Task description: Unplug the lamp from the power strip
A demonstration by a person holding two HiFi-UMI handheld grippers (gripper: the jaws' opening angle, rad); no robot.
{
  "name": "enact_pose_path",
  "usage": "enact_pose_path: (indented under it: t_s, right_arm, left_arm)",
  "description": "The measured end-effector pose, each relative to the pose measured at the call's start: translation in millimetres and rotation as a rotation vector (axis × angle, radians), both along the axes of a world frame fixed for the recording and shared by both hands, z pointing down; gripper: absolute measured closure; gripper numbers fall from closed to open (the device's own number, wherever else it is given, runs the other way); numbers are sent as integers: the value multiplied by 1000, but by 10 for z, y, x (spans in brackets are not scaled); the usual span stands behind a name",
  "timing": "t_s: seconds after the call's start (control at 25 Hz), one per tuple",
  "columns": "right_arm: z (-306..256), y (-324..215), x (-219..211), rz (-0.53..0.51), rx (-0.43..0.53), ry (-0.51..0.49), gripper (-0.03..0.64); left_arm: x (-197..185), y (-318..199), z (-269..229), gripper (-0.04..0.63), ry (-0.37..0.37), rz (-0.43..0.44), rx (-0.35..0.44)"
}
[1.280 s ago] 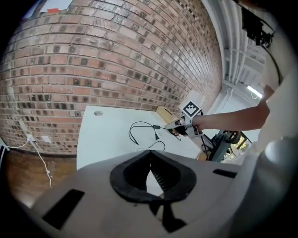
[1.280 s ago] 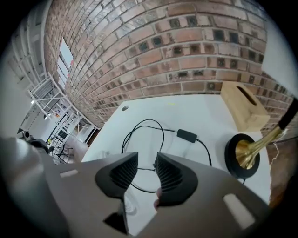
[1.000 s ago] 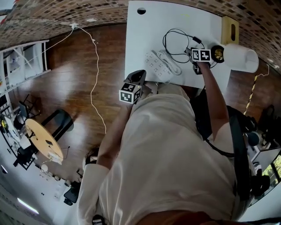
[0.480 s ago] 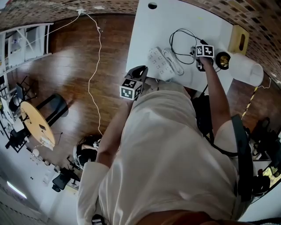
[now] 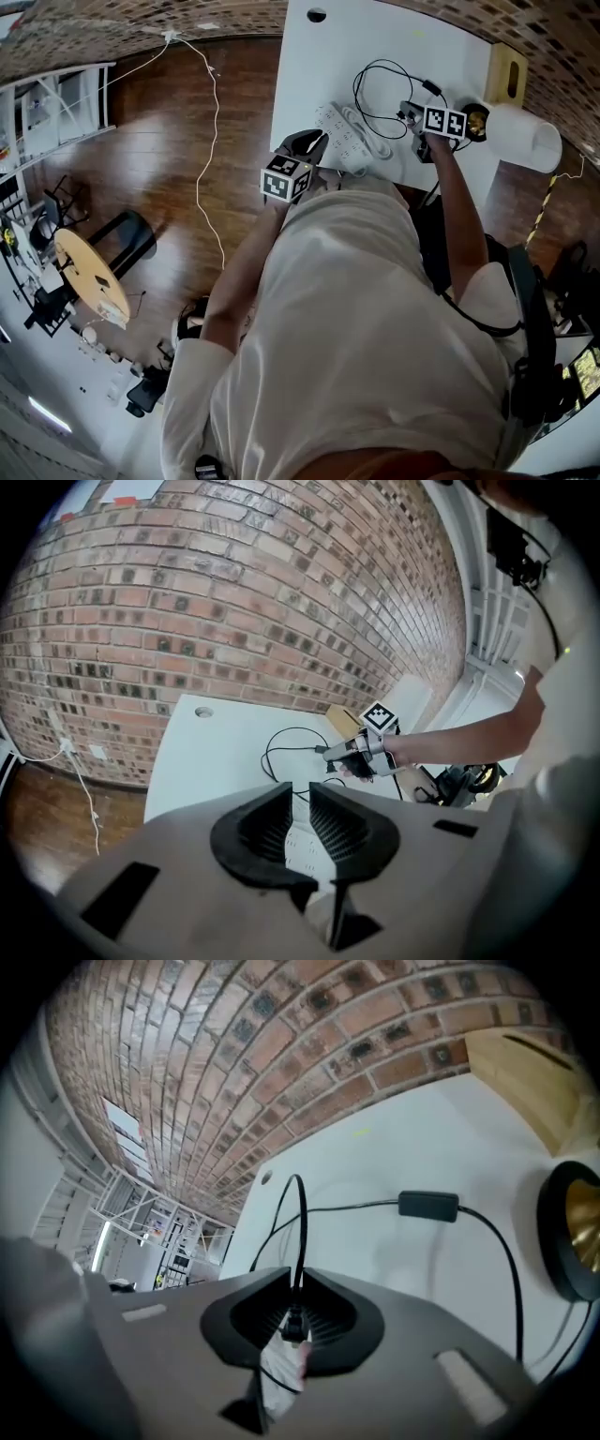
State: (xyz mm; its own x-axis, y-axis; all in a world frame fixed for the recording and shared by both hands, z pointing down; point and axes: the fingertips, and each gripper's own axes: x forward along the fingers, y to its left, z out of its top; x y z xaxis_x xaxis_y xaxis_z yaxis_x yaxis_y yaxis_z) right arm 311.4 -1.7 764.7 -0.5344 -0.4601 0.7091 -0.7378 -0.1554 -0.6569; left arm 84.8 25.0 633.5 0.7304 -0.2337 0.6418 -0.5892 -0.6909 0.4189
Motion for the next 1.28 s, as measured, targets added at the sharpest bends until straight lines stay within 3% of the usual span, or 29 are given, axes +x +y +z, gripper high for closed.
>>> enact_pose_path:
  t_s: [0.12,0.28,0.36,0.48,0.64,0.88,0.96,1.08,1.28]
  right_arm:
    - [-264,-26,-56,32,111,3,575]
    - [-552,-117,25,112,299,81,583]
    - [-679,-153,42,159,358,65,583]
    - [-880,-172,-76,179,403,-36,583]
    - [-1244,-139,-424,152,456,-241,583]
    - [-1864,-65,-1097,39,529,-476,584]
    - [-1977,-43,-1282,6,547,-508,584]
    - [-2091,-18,-1509,-25,564,-516,584]
    - [-2199,19,-1753,-19,590,-505,584]
  left_arm:
    - [205,-30,-26,530,25,50,-12]
    - [400,1,-34,526,33,114,-12]
    - [435,30,-55,526,37,138,-10]
    - [452,55,-89,526,61,156,-18]
    - [511,48,-142,503,139,155,-69]
    - [662,116,-281,378,320,212,-266]
    - [656,154,-318,370,353,248,-294]
    - [544,165,-381,375,372,288,-274]
    - [314,138,-557,482,413,364,-229]
